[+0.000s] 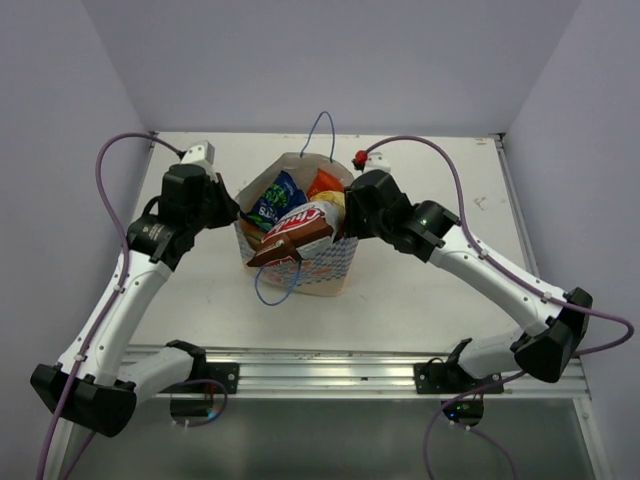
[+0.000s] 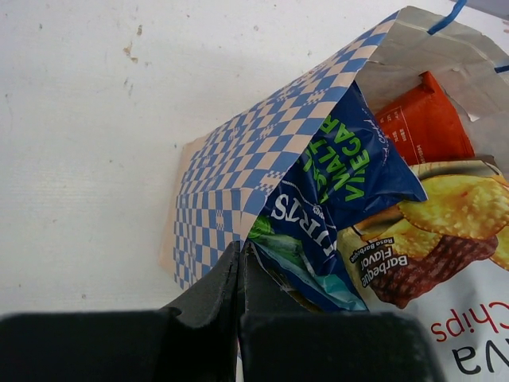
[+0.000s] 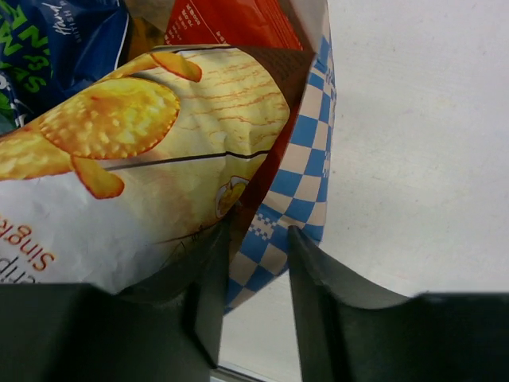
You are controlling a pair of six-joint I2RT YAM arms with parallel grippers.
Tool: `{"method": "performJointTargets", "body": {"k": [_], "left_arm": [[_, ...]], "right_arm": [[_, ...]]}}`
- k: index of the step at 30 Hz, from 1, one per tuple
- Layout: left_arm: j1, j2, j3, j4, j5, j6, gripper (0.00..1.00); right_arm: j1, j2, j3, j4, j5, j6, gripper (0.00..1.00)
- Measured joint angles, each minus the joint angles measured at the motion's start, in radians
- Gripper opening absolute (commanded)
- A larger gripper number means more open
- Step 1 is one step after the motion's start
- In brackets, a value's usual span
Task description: Place the snacks into the paper bag
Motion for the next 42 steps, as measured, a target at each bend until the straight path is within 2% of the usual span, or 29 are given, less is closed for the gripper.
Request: {"method": "performJointTargets", "body": {"k": [2,3,5,8,11,18,20,22,24,27,30,35,42], "left_arm": [[0.000,-0.002,-0.003,0.002,0.005,-0.005,0.00],[0.000,-0.003,-0.008,0.006,0.008,-0.008,0.00],[-0.001,-0.005,-0.014,0.017,0.015,-0.016,0.00],[-0.008,-0.005,-0.014,0.020,0.012,-0.023,0.00],[-0.049,0.002,0.005,0.004,-0.024,-0.023,0.00],[-0.211,0.098,0.184,-0.062,-0.132,-0.024,0.00],[-0.261,0.109,0.216,-0.067,-0.169,-0.024,0.00],[-0.302,0.113,0.235,-0.068,-0.201,-0.024,0.00],[-0.326,0.113,0.240,-0.069,-0.212,-0.026,0.00],[-0.332,0.115,0.228,-0.075,-0.219,-0.042,0.00],[-0.332,0.115,0.186,-0.077,-0.225,-0.049,0.00],[-0.333,0.121,0.146,-0.076,-0.222,-0.057,0.00],[-0.333,0.119,0.135,-0.076,-0.224,-0.065,0.00]], "right_arm": [[-0.002,0.016,-0.013,0.005,0.003,0.009,0.21],[-0.004,0.026,-0.014,0.007,0.002,0.013,0.07],[-0.006,0.041,-0.014,0.016,-0.002,0.021,0.00],[-0.008,0.068,0.012,-0.002,-0.003,0.019,0.00],[-0.008,0.111,0.109,-0.053,-0.007,-0.008,0.00],[-0.006,0.269,0.650,-0.212,-0.006,-0.081,0.00],[-0.006,0.278,0.757,-0.243,-0.006,-0.089,0.00],[-0.006,0.267,0.794,-0.266,-0.006,-0.089,0.00],[-0.005,0.248,0.780,-0.288,-0.005,-0.085,0.00],[-0.005,0.197,0.661,-0.305,0.004,-0.070,0.20],[-0.005,0.159,0.525,-0.326,0.034,-0.055,0.33],[-0.005,0.124,0.317,-0.309,0.098,-0.008,0.38],[-0.053,0.069,0.170,-0.250,0.143,0.022,0.47]]}}
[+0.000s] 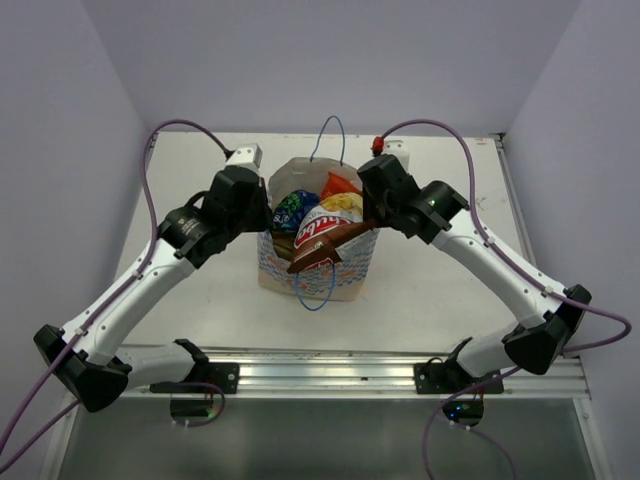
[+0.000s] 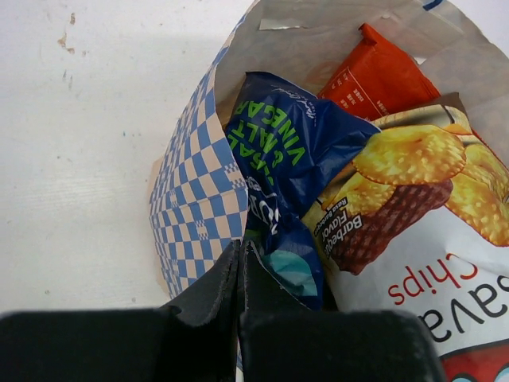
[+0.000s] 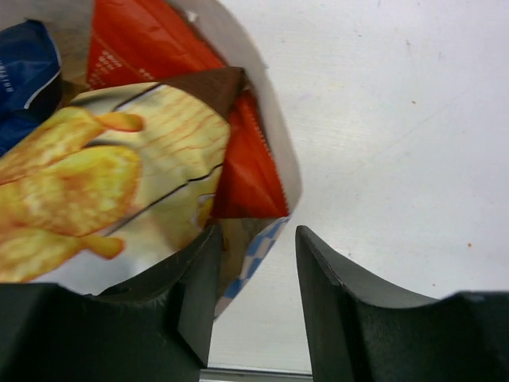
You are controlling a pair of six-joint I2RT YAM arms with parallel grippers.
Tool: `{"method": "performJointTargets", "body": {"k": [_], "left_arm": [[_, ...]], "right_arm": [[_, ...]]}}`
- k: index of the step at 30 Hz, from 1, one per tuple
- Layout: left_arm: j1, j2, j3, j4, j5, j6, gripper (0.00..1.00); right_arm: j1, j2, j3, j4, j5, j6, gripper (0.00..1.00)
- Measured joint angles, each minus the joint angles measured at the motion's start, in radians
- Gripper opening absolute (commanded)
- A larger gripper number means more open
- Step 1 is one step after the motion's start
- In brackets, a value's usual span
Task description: Place the snacks into the paper bag
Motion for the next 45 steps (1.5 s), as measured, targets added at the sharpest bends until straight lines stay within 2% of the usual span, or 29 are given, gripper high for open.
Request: {"method": "performJointTargets", "body": {"k": [3,10,16,18,20,23,27,33,35,38,42,45], "left_arm": [[0.000,-0.005,-0.012,-0.004,-0.002,-0.001,0.00],[0.000,-0.036,-0.021,-0.021,-0.013,-0.001,0.00],[0.000,-0.039,-0.021,-0.025,-0.014,-0.002,0.00],[0.000,-0.042,-0.021,-0.028,-0.014,-0.002,0.00],[0.000,-0.047,-0.021,-0.029,-0.014,-0.003,0.00],[0.000,-0.051,-0.021,-0.029,-0.014,-0.004,0.00],[0.000,-0.051,-0.021,-0.035,-0.014,-0.008,0.00],[-0.068,-0.044,0.047,-0.105,-0.060,-0.030,0.00],[-0.109,-0.040,0.083,-0.108,-0.074,-0.043,0.00],[-0.143,-0.040,0.102,-0.105,-0.089,-0.059,0.00],[-0.144,-0.036,0.050,-0.103,-0.098,-0.071,0.00],[-0.146,-0.013,-0.008,-0.102,-0.083,-0.087,0.00]], "right_arm": [[-0.023,0.000,-0.007,0.000,0.015,0.000,0.51],[-0.076,0.002,-0.002,0.025,0.010,-0.007,0.51],[-0.092,0.040,-0.068,0.060,-0.017,-0.003,0.50],[-0.092,0.064,-0.095,0.066,-0.041,-0.002,0.20],[-0.092,0.079,-0.106,0.074,-0.056,0.003,0.00],[-0.095,0.079,-0.092,0.071,-0.076,0.011,0.00],[-0.083,0.101,0.041,-0.019,-0.103,-0.004,0.00],[-0.027,0.207,0.500,-0.239,-0.103,-0.036,0.00],[-0.019,0.209,0.571,-0.272,-0.100,-0.038,0.00],[-0.022,0.135,0.476,-0.259,-0.093,-0.031,0.00],[-0.025,-0.027,0.043,-0.170,-0.104,0.010,0.00],[-0.025,-0.056,-0.230,-0.139,-0.130,0.047,0.00]]}}
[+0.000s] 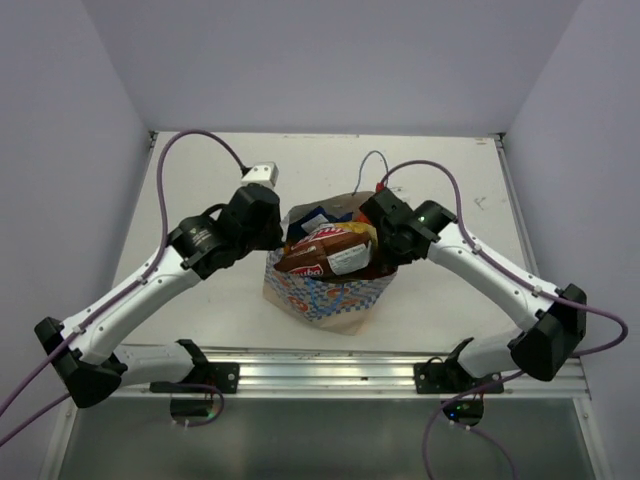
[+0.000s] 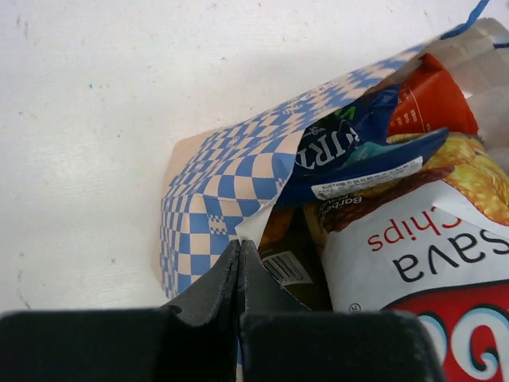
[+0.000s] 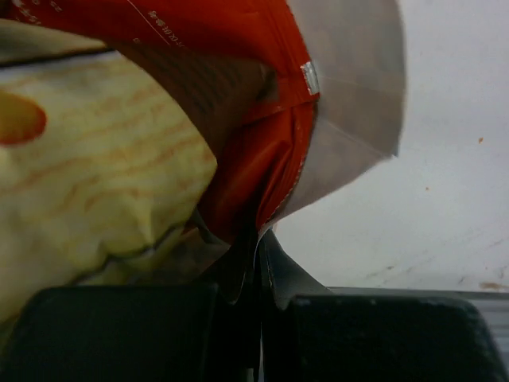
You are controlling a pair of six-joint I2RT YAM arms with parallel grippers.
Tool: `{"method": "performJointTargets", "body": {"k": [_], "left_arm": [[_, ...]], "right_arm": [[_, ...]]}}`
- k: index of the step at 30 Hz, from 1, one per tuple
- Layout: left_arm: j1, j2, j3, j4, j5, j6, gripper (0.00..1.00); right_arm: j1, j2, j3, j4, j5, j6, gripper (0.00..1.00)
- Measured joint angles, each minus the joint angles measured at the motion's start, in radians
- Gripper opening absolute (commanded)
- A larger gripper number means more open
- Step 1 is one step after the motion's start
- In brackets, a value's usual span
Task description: Place the snacks into the paper bag
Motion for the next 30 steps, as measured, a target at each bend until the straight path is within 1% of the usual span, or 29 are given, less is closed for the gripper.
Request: {"method": "performJointTargets", "body": {"k": [2,4,7,9,11,12,14,16,19,22,24,27,30], "left_arm": [[-0.006,0.024,-0.004,0.011,0.009,-0.002,0.00],[-0.007,0.029,-0.002,0.025,0.012,0.000,0.00],[-0.010,0.025,0.027,0.013,0.005,0.000,0.00],[-0.018,0.026,0.073,-0.017,-0.013,0.001,0.00],[-0.028,0.027,0.118,-0.061,-0.030,0.000,0.00],[-0.035,0.027,0.140,-0.074,-0.035,-0.001,0.00],[-0.047,0.027,0.175,-0.092,-0.043,-0.002,0.00],[-0.054,0.022,0.186,-0.092,-0.051,-0.005,0.00],[-0.056,0.010,0.143,-0.074,-0.050,-0.011,0.00],[-0.056,0.002,0.033,-0.061,-0.031,-0.018,0.00],[-0.058,0.022,0.009,-0.053,-0.016,-0.022,0.00],[-0.065,0.022,0.008,-0.024,-0.001,-0.023,0.00],[-0.064,-0.009,0.011,-0.021,-0.005,-0.023,0.00]], "right_arm": [[0.000,0.013,-0.056,0.002,-0.017,0.014,0.00],[0.001,0.019,-0.009,-0.016,-0.016,0.016,0.00],[0.001,0.053,0.200,-0.083,-0.016,0.011,0.00],[0.004,0.093,0.380,-0.107,-0.014,0.005,0.00],[0.010,0.126,0.525,-0.131,-0.003,0.001,0.00],[0.013,0.134,0.580,-0.151,0.009,-0.001,0.00],[0.015,0.135,0.640,-0.181,0.023,-0.002,0.00],[0.016,0.117,0.639,-0.195,0.038,-0.001,0.00],[0.018,0.061,0.500,-0.173,0.040,0.010,0.00],[0.023,0.010,0.249,-0.129,0.030,0.030,0.00],[0.023,0.007,0.089,-0.120,0.016,0.045,0.00],[0.024,0.016,0.071,-0.109,0.013,0.051,0.00],[0.027,0.020,0.176,-0.134,0.018,0.050,0.00]]}}
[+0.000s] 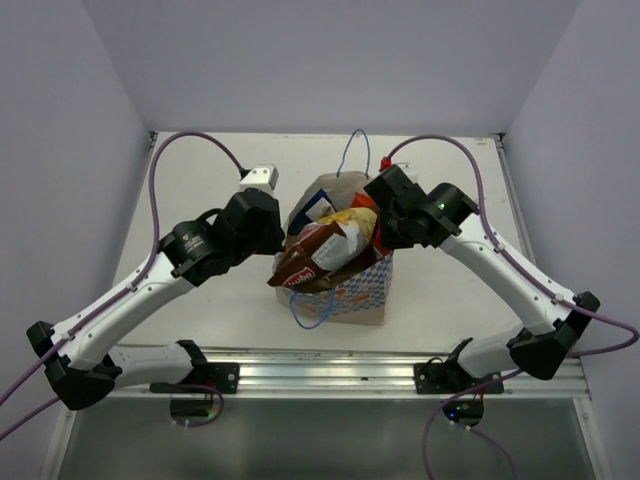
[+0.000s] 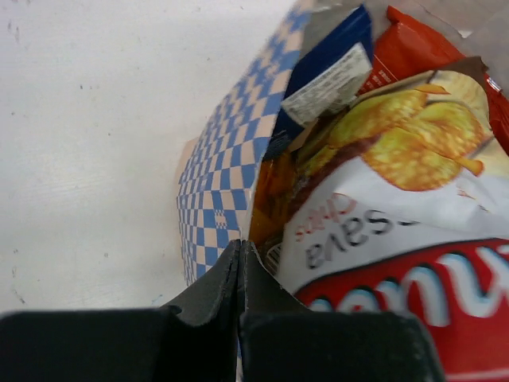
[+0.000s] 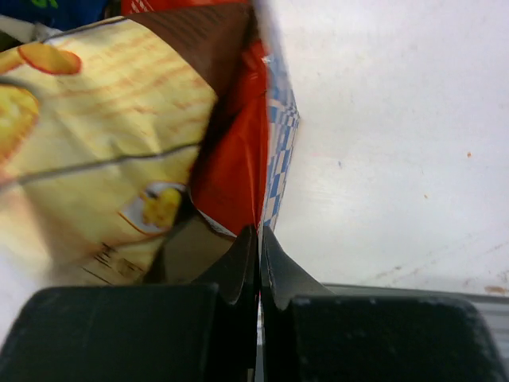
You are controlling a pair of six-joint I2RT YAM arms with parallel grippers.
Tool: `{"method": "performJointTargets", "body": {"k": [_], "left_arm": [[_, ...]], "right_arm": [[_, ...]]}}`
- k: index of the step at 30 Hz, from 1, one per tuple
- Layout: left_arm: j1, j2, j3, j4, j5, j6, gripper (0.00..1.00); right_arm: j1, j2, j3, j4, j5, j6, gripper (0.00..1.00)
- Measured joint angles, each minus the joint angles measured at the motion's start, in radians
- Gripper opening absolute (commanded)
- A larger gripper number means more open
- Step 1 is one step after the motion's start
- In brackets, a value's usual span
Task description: Place the snacks into the paper bag
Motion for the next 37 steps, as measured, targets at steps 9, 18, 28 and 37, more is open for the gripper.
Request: {"method": "performJointTargets", "body": {"k": [9,18,28,37], "left_arm": [[0.000,-0.019,0.027,-0.033,-0.003,-0.022,0.00],[-0.033,-0.019,0.037,-0.055,-0.033,-0.059,0.60],[-0.047,-0.058,0.291,-0.005,-0.372,0.062,0.85],[0.047,-0.133,0.304,0.314,-0.580,0.431,1.00]], "right_arm": [[0.001,0.001,0.106,0.004,0.017,-0.010,0.00],[0.000,0.040,0.058,0.053,0.055,-0.043,0.37],[0.002,0.015,0.377,0.018,0.286,-0.076,0.53],[0.001,-0.131,0.439,-0.063,0.573,-0.075,0.57]]}}
